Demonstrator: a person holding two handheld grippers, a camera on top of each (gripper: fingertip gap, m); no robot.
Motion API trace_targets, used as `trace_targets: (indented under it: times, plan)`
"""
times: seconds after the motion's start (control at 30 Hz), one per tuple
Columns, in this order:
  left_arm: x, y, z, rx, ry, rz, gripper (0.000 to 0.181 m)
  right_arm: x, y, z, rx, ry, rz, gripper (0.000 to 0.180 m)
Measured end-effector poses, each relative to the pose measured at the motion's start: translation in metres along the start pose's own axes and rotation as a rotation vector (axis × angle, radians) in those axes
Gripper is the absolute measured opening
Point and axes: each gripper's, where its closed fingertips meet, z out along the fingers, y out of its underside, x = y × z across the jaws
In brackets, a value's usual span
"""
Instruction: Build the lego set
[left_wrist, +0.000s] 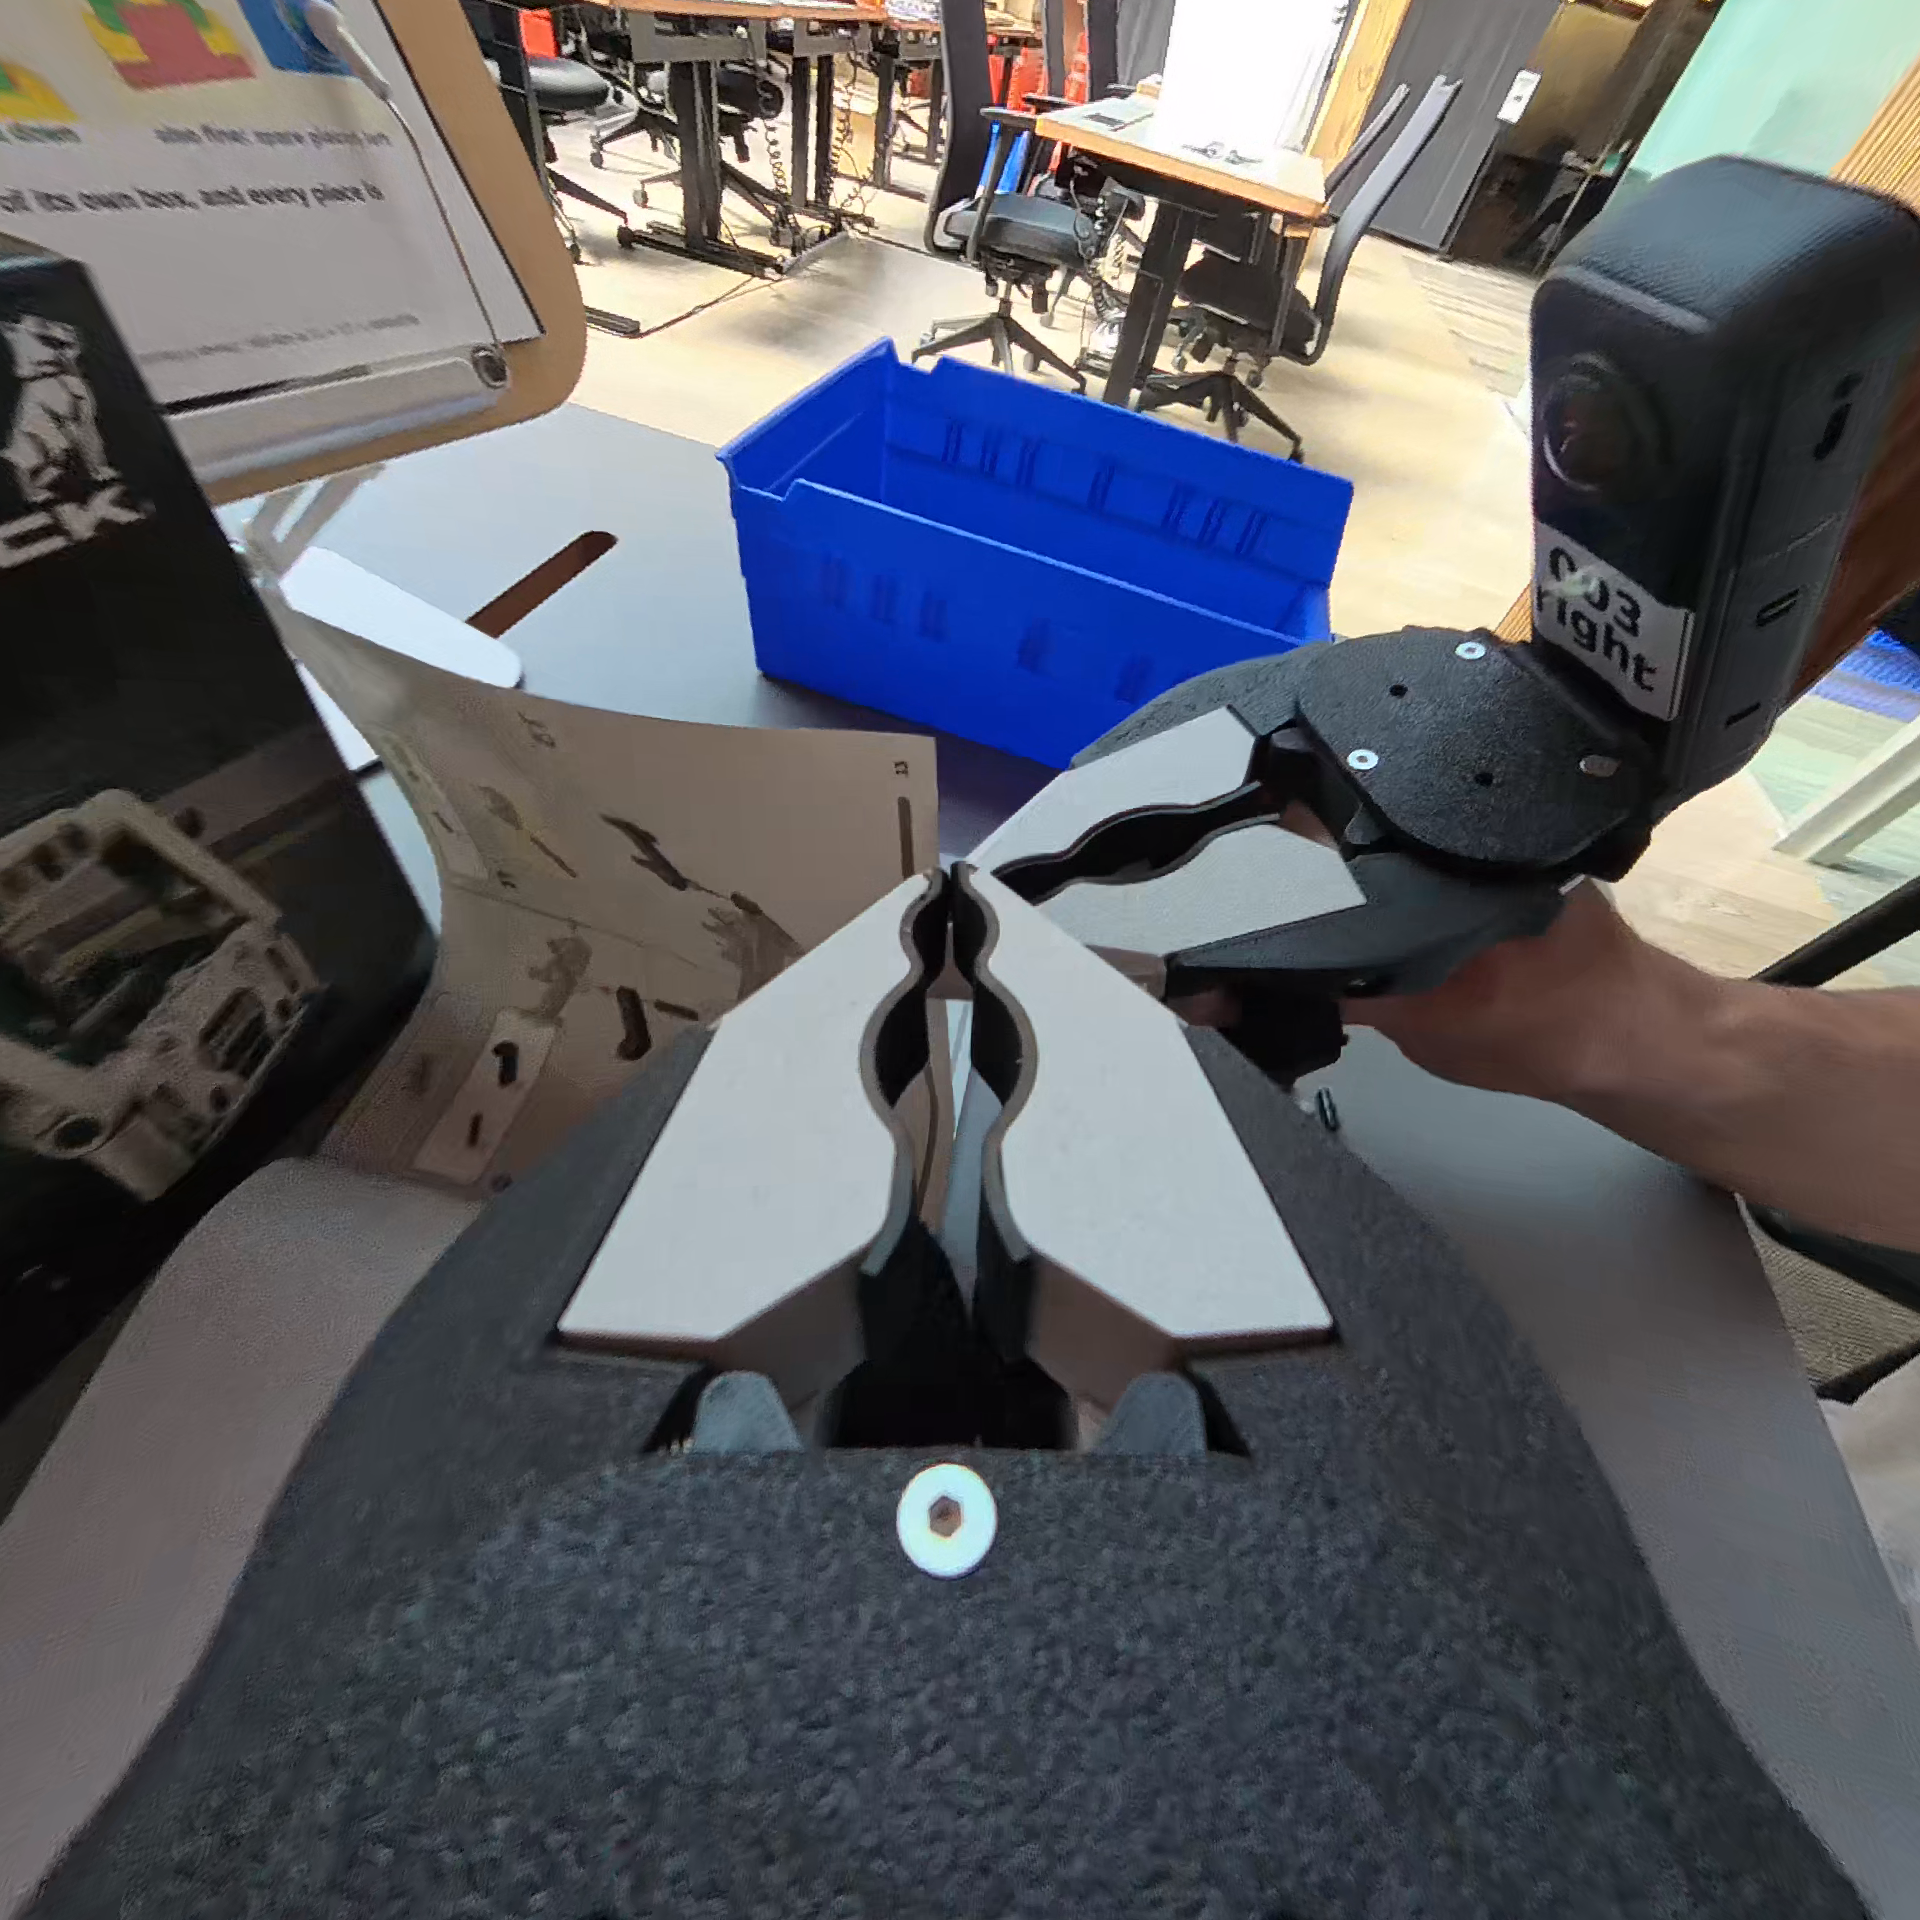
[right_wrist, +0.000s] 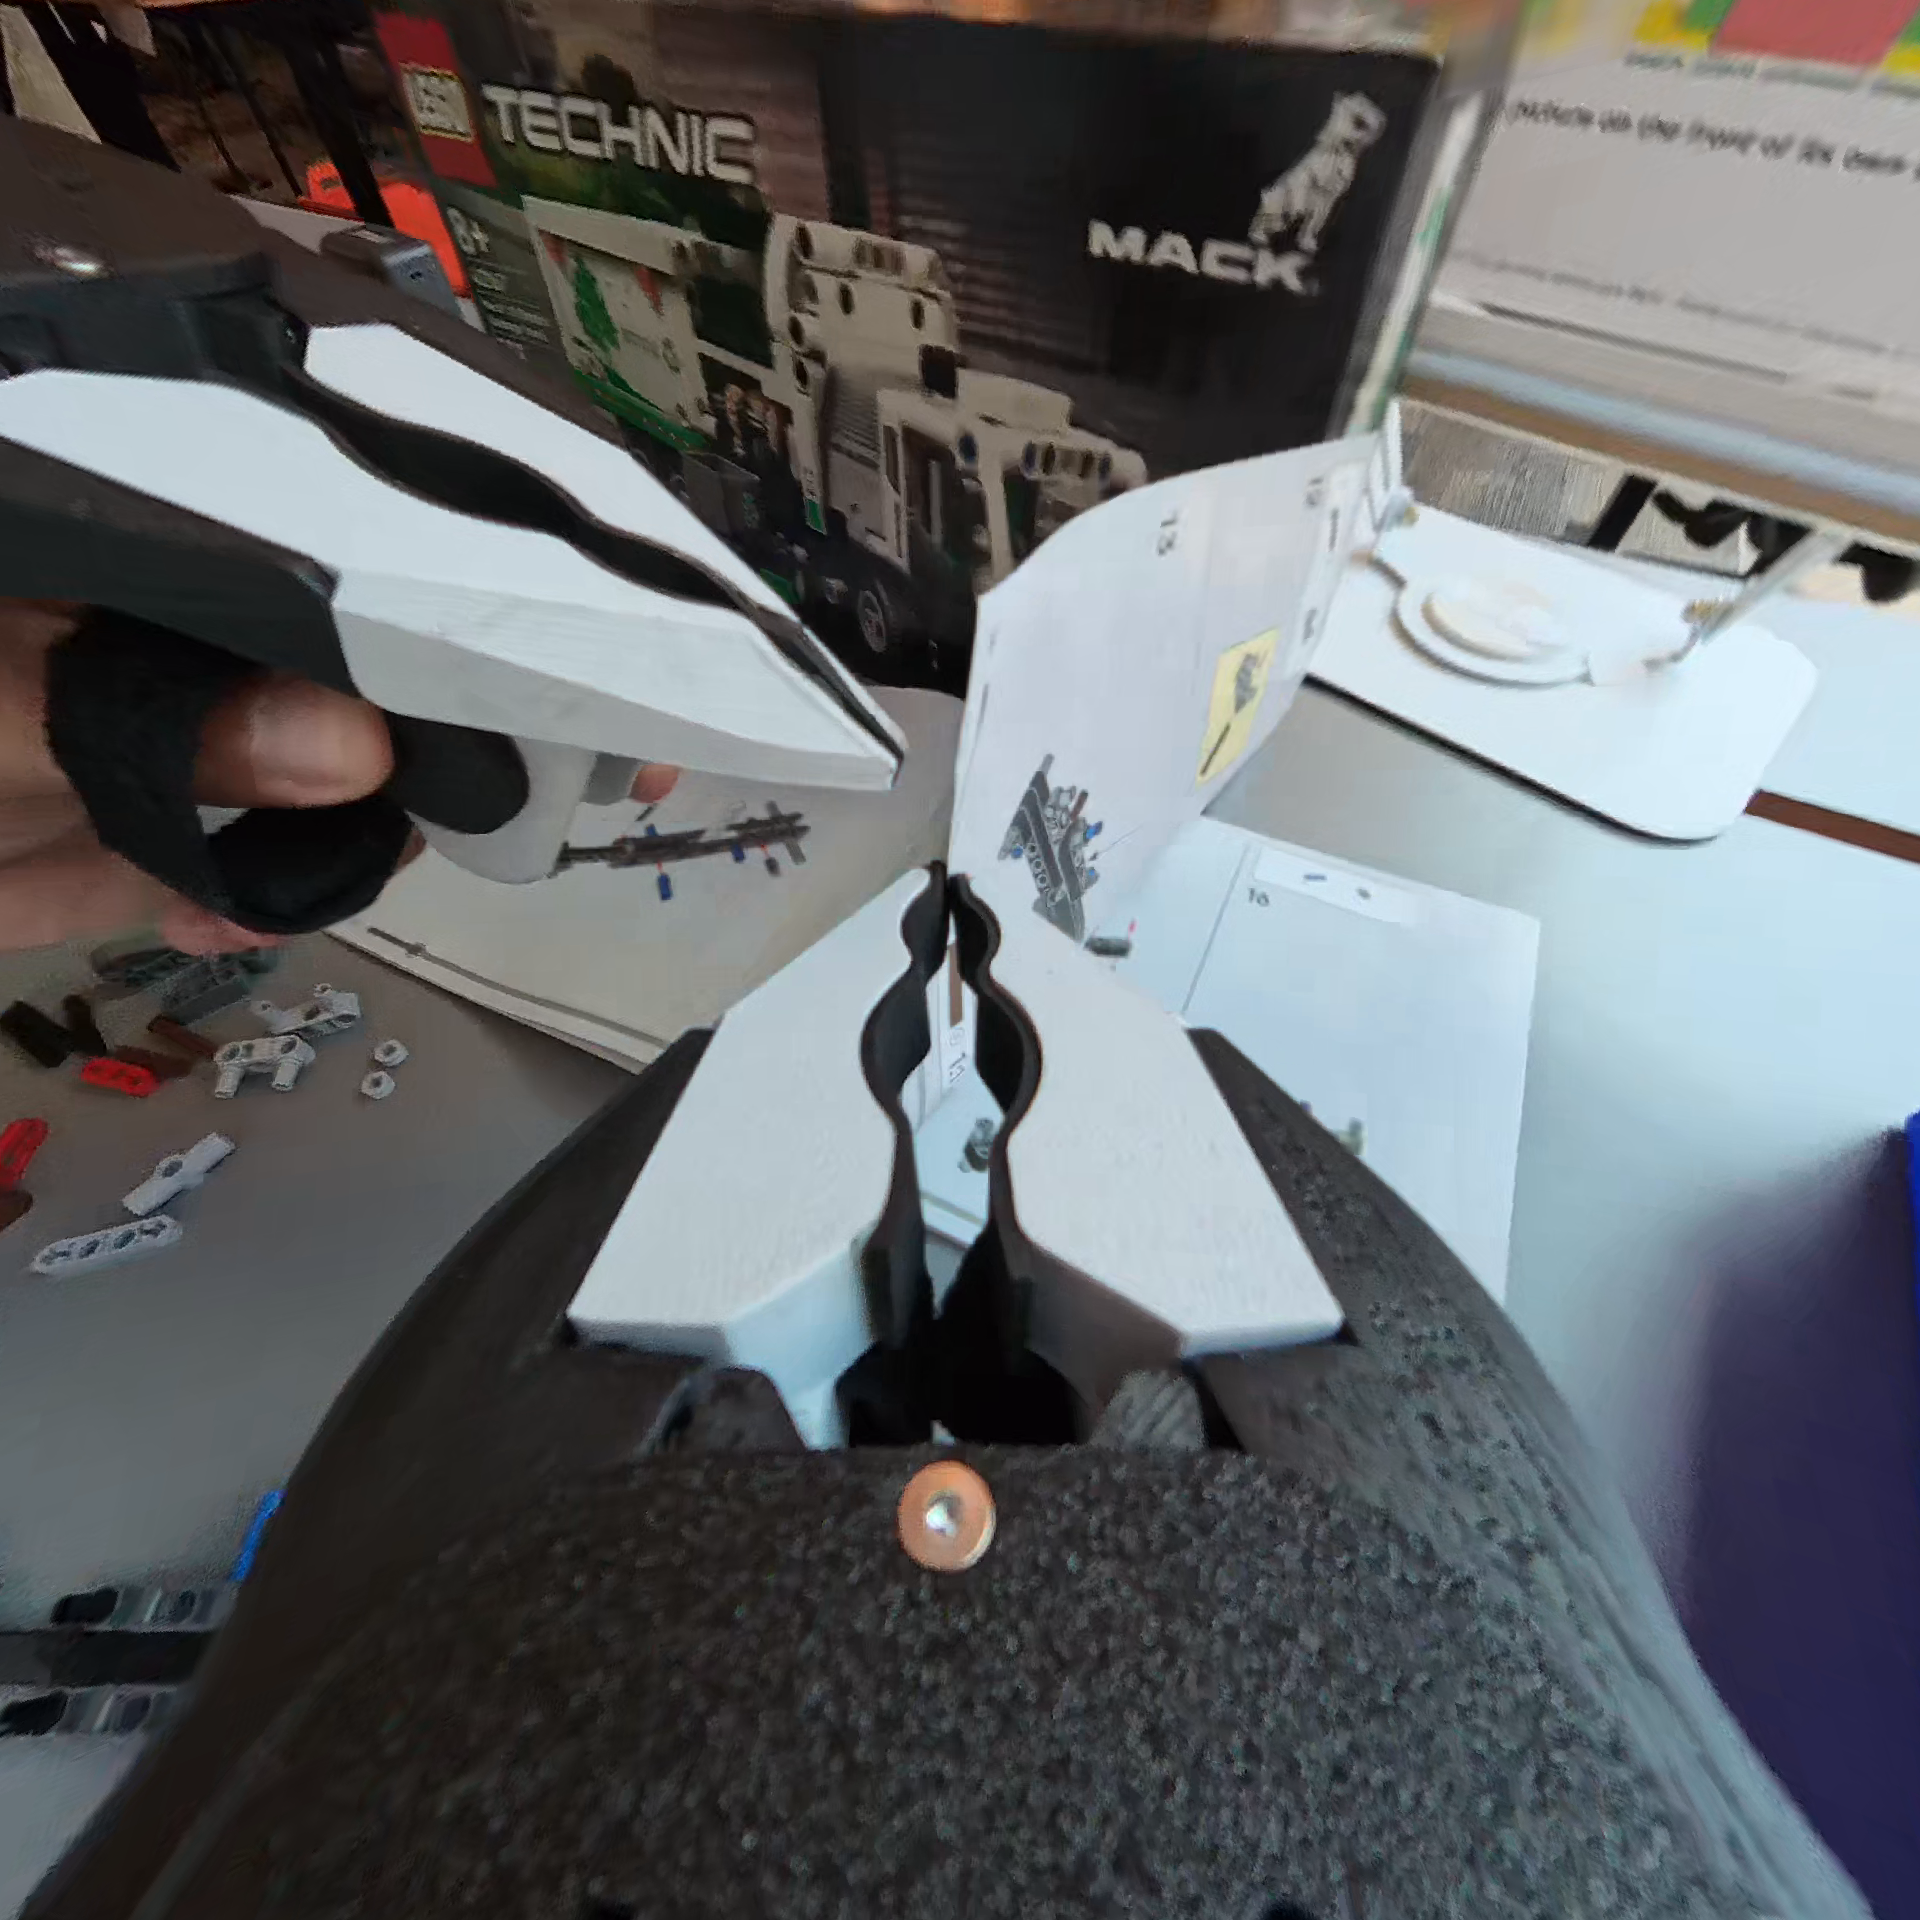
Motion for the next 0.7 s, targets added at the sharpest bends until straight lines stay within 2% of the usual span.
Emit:
trace_targets:
  times: [0.17,0.3,0.43,0.57,0.7]
  plan:
    - [-0.011,0.004,-0.075,-0.006,-0.139,0.024,0.021,-0.061,-0.020,0.015,0.023,-0.056,-0.189,0.000]
    - [-0.024,0.007,-0.153,0.026,-0.311,0.035,0.023,-0.123,-0.011,0.036,-0.049,-0.183,-0.319,0.000]
    - [-0.032,0.027,-0.211,0.009,-0.407,-0.036,0.022,-0.153,0.011,0.066,-0.188,-0.176,-0.490,0.000]
    - [-0.039,0.056,-0.224,-0.048,-0.418,-0.135,0.021,-0.157,0.040,0.086,-0.377,-0.147,-0.569,0.000]
    - [-0.059,0.070,-0.198,-0.169,-0.409,-0.142,0.019,-0.162,0.064,0.092,-0.485,-0.214,-0.498,0.000]
